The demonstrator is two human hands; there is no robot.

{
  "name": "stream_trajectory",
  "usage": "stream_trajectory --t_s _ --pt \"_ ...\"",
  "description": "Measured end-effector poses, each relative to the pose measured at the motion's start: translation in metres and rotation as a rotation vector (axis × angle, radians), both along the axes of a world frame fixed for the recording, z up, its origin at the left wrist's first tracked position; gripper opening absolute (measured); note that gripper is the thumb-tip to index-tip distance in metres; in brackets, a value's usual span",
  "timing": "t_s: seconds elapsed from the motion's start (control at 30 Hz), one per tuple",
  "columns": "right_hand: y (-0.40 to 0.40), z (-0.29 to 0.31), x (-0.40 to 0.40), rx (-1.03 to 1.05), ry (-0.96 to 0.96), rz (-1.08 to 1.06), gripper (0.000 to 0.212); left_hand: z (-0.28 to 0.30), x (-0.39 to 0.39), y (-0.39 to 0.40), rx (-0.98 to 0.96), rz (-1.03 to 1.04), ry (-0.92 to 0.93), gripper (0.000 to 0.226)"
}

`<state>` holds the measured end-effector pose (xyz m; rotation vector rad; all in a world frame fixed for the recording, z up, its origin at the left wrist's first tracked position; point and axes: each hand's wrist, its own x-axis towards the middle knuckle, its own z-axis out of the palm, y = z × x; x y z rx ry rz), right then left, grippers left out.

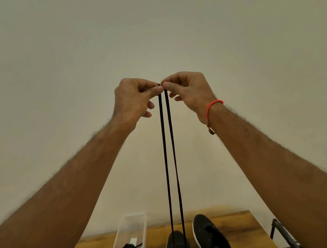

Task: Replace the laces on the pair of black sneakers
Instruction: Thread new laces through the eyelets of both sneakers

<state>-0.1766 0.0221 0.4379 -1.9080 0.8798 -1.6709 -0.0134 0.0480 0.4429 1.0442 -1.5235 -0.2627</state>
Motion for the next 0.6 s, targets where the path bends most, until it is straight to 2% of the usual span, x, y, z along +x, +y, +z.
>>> stream_trajectory --t_s 0.23,0.43,0.6 --pt "-0.002 0.0 -0.002 -0.011 0.002 -0.02 0.005 0.003 -0.002 -0.002 -0.013 0.025 -0.033 0.024" --pt "-0.005 -0.005 -0.002 0.002 -0.018 -0.029 0.008 -0.002 0.0 -0.007 -0.046 0.071 -0.103 0.013" --pt "-0.005 -0.029 -0.012 0.173 -0.144 0.018 0.014 -0.028 0.019 -0.013 0.063 0.106 -0.116 0.009"
